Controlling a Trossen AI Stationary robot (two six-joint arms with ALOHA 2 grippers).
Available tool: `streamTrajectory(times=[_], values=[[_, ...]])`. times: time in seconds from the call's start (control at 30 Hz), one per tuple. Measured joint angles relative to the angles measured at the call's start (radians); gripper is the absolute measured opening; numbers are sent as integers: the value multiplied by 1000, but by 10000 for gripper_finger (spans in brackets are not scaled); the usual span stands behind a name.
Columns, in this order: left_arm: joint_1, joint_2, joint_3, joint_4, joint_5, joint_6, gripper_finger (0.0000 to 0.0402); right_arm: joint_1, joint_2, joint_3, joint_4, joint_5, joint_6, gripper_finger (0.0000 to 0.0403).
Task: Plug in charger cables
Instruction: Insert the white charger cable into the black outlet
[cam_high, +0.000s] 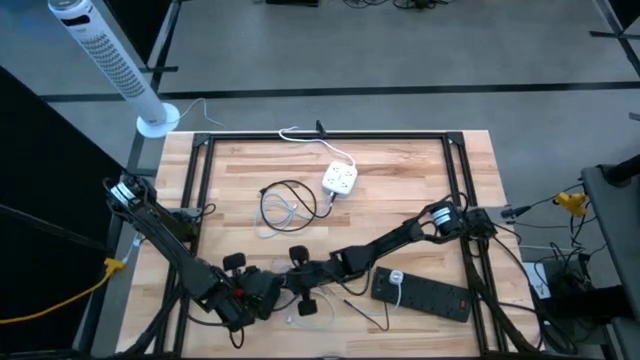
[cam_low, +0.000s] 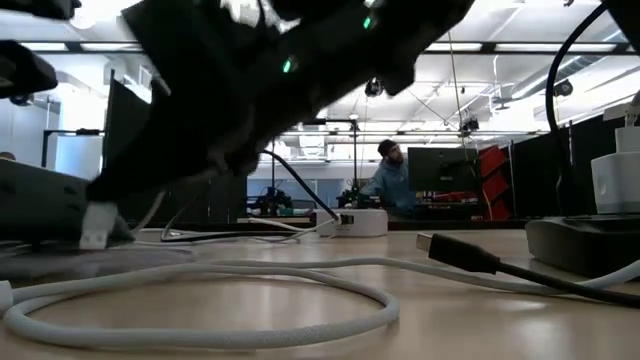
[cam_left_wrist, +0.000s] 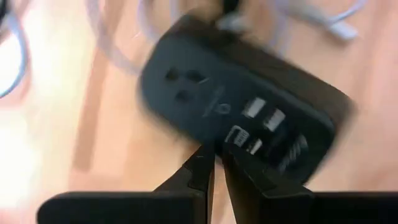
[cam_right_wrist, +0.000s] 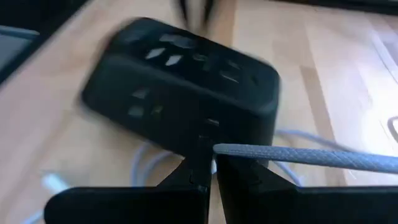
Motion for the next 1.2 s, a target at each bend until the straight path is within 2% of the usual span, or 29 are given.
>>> streamTrajectory(times=[0.27,0.6,0.77,0.93,1.2], values=[[-7,-33,69,-51,11,3,25,-27,30,11,-67,10,-2,0],[-30,-54,109,-169,9,-31,25,-31,-103,10,-209,9,-281,0],[-36,-52,57,-121,-31,-47,25,-35,-144,10,-221,-74,-383,0],[-43,-51,10,34,2,38,25,-34,-148,10,-239,-140,-386,0],[-48,-51,-23,39,29,-12,25,-17,-154,10,-229,-331,-339,0]])
